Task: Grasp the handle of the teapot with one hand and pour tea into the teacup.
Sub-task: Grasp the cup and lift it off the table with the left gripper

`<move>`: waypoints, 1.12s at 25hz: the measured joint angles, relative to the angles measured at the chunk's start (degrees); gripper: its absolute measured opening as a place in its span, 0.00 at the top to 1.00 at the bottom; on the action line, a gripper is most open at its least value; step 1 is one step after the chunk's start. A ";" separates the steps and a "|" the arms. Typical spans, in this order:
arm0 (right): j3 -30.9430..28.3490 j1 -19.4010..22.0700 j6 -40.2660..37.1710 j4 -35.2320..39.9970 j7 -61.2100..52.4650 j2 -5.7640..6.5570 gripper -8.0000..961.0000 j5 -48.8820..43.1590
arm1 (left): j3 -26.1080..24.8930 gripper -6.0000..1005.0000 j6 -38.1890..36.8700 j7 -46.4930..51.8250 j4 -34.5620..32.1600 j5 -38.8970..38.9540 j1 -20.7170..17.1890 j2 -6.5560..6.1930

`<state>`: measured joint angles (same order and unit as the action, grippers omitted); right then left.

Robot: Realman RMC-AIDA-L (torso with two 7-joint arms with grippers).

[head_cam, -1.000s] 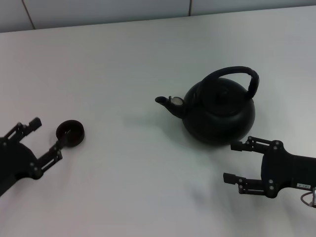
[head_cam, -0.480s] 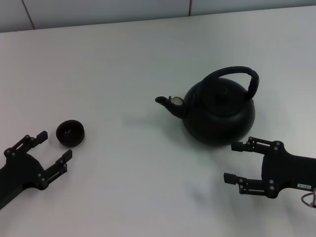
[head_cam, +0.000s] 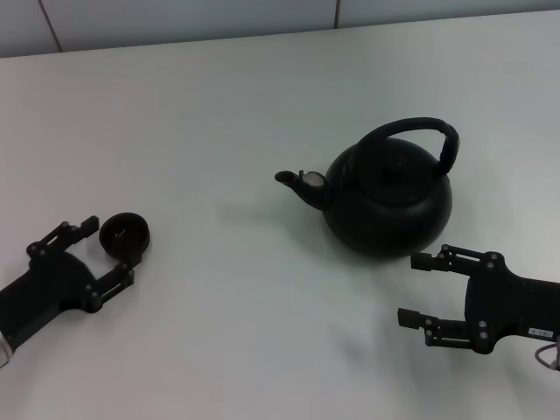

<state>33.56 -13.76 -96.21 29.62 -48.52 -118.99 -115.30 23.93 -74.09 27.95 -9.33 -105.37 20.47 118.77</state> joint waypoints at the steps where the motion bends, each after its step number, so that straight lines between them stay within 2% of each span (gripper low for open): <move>1: -0.08 0.04 -0.11 0.00 0.00 0.00 0.20 0.00 | 0.00 0.25 1.19 -0.03 0.88 -0.02 1.46 0.03; 8: -0.12 0.06 -0.30 -0.24 0.00 0.00 0.20 0.07 | 0.14 0.25 2.64 -0.09 1.83 -0.24 2.91 0.05; 23: 0.01 -0.07 -0.30 -0.81 0.00 -0.01 0.21 0.35 | -0.12 0.25 3.20 -0.33 1.96 -0.09 3.00 0.05; 28: 0.01 -0.23 -0.30 -1.23 0.00 -0.08 0.21 0.35 | -0.21 0.28 3.69 -2.36 3.11 0.19 3.37 0.04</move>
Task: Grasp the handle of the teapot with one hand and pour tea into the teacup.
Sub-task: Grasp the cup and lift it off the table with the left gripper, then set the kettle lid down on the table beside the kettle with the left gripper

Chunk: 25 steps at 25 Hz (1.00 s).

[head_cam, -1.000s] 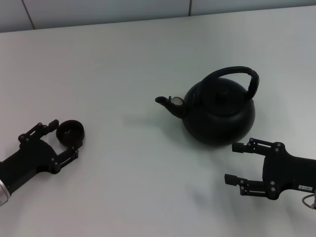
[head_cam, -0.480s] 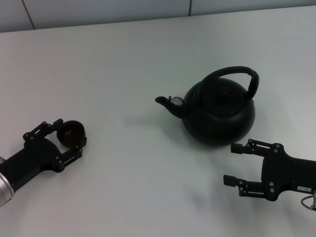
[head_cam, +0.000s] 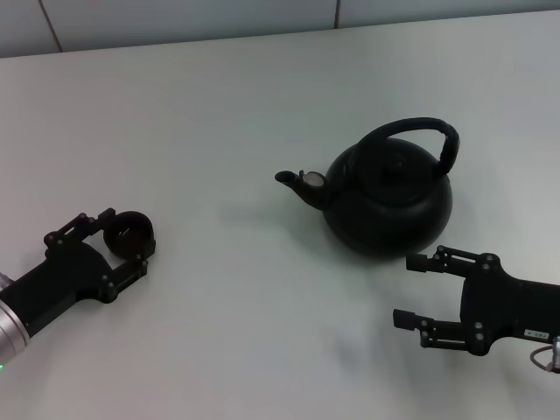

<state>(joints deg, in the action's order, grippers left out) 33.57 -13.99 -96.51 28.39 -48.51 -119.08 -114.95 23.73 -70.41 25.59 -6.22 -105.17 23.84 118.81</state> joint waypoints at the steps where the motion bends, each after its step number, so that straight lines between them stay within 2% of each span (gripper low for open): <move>1: 0.00 0.00 0.00 0.00 0.00 0.00 0.21 0.00 | 0.02 0.28 0.07 -0.04 0.11 0.00 0.07 0.00; 7: -0.13 0.01 0.00 -0.15 0.00 -0.01 0.21 -0.01 | 0.10 0.31 -3.11 0.27 0.53 -0.25 0.75 0.03; 12: -0.11 -0.01 0.00 -0.14 0.00 -0.01 0.21 0.00 | 0.35 0.30 -4.17 0.13 4.36 -0.60 4.42 0.16; 13: -0.08 -0.06 0.00 -0.14 0.00 -0.01 0.21 0.00 | 0.36 0.30 -3.29 -0.07 6.35 -0.68 6.49 0.26; 18: 0.00 -0.24 0.01 -0.12 0.00 -0.01 0.21 0.00 | 0.36 0.29 -1.01 -0.11 9.22 -0.68 10.03 0.30; 25: 0.00 -0.32 0.00 -0.08 0.02 0.00 0.21 0.00 | 0.36 0.28 0.01 -0.12 9.80 -0.66 10.39 0.35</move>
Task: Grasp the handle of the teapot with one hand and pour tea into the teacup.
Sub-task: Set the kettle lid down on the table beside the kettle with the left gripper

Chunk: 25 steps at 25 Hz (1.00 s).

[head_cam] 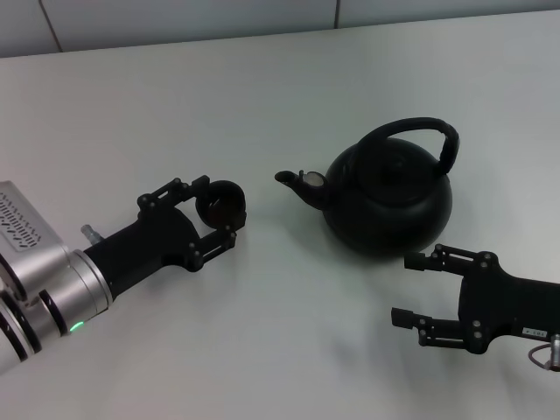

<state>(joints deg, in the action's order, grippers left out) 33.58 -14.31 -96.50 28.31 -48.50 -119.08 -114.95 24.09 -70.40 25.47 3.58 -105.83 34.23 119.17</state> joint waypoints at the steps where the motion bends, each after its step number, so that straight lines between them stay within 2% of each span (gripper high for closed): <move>1: 0.00 0.00 0.00 0.00 0.00 0.00 0.21 0.00 | 0.05 0.28 0.34 -0.12 0.12 0.01 -0.01 0.01; 7: 0.00 -0.02 0.06 -0.01 0.23 0.00 0.22 0.00 | -0.09 0.26 3.66 -3.66 2.45 0.02 0.31 0.01; 25: -0.03 -0.11 0.00 -0.01 0.25 0.00 0.22 -0.08 | -0.44 0.23 7.27 -4.85 4.30 0.02 1.10 0.00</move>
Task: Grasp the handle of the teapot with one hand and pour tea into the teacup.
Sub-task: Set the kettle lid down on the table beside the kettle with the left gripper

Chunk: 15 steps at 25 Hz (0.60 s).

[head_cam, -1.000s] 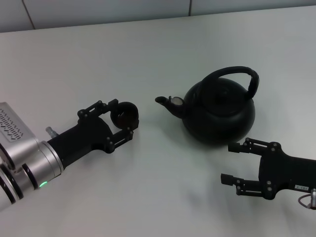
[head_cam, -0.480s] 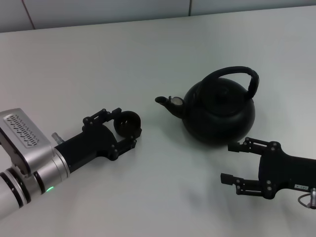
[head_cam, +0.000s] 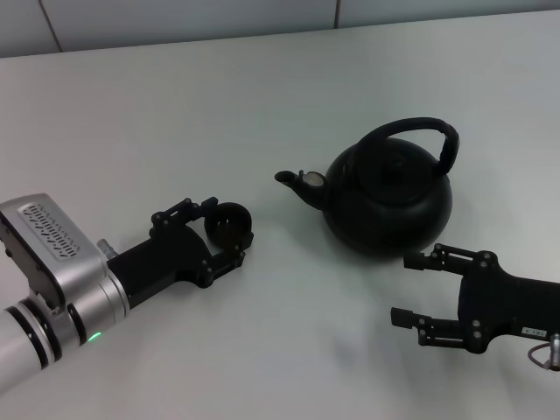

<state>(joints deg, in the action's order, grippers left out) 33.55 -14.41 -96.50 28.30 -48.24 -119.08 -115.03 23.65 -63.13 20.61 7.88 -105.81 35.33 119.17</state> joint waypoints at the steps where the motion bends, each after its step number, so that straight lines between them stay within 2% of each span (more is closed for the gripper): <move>1: 0.00 0.00 0.00 0.00 0.00 0.00 0.22 0.00 | -0.08 0.23 0.49 0.09 0.28 0.00 0.19 0.00; 11: 0.03 0.00 0.00 0.00 -0.01 0.00 0.23 -0.02 | -0.09 0.21 0.15 0.22 0.38 0.00 0.27 0.00; 15: 0.03 0.00 0.01 -0.02 -0.10 0.00 0.23 -0.02 | -0.55 0.20 -4.18 0.23 -0.29 0.28 -1.16 -0.27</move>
<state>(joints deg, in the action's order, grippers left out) 33.58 -14.41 -96.49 28.28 -48.35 -119.08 -115.05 23.10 -67.31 20.84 7.59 -105.53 34.16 118.90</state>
